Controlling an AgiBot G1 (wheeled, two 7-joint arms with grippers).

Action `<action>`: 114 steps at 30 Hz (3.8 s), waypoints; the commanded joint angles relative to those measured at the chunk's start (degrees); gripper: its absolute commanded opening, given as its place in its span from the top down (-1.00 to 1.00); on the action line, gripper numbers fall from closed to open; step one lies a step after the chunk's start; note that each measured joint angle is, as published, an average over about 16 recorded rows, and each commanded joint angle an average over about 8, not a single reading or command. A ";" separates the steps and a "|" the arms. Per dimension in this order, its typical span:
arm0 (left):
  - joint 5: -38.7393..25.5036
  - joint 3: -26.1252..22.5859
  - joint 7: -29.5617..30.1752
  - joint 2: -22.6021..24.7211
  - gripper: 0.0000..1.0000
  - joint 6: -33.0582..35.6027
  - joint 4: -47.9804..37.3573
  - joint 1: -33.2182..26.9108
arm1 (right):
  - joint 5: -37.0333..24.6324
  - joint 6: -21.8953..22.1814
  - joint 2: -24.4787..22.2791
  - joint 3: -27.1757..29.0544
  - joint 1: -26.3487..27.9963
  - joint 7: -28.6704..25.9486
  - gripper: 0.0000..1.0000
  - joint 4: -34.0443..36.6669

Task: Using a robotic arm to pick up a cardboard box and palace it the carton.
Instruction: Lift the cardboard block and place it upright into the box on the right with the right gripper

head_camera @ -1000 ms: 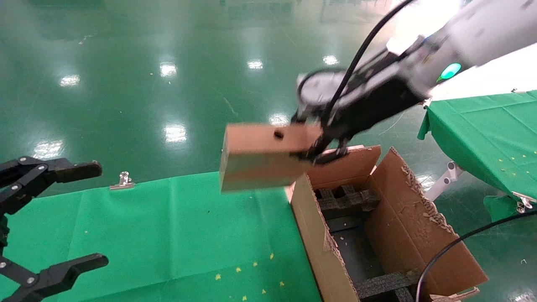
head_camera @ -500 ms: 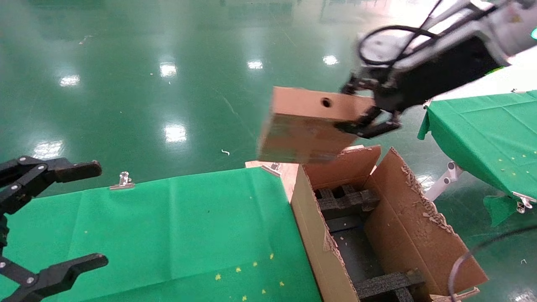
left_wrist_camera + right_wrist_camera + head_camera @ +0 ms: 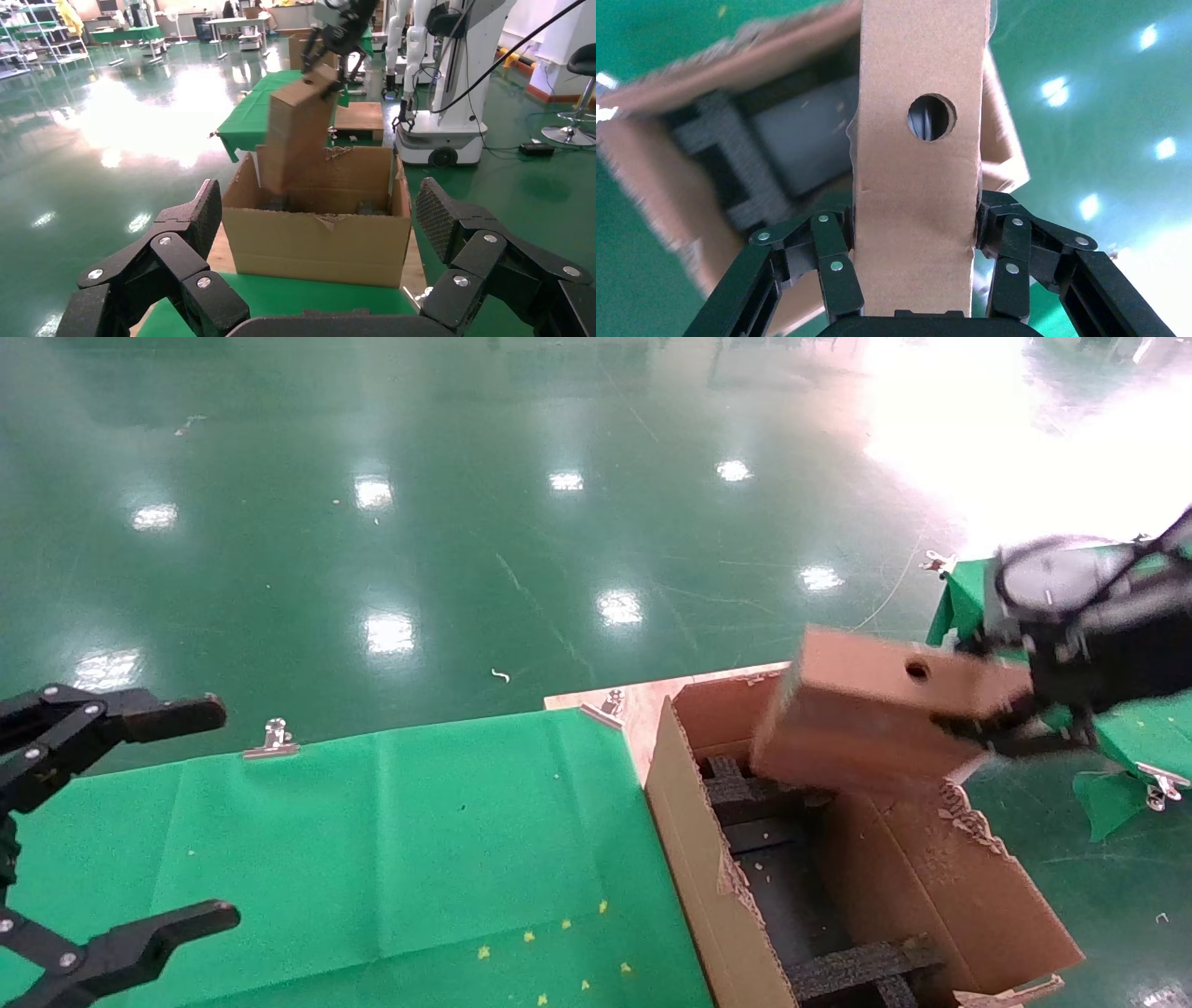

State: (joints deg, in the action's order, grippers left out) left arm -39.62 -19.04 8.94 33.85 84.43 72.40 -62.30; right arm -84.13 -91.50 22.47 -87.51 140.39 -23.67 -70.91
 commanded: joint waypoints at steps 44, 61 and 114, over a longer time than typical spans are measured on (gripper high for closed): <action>0.03 -0.03 -0.02 -0.01 -1.00 -0.02 -0.04 0.00 | -6.54 16.81 -8.69 -14.27 -7.19 -57.09 1.00 -6.71; 0.04 -0.03 -0.03 -0.02 -1.00 -0.04 -0.06 0.01 | -6.51 18.67 -8.38 -14.88 -8.45 -60.03 1.00 -5.67; 0.07 -0.08 -0.06 -0.03 -1.00 -0.05 -0.06 0.00 | -17.54 39.86 -1.32 -23.10 -26.57 -78.90 1.00 -5.94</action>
State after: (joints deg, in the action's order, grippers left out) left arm -39.55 -19.12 8.89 33.82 84.38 72.34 -62.30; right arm -101.59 -51.75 21.18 -110.58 113.85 -102.50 -76.77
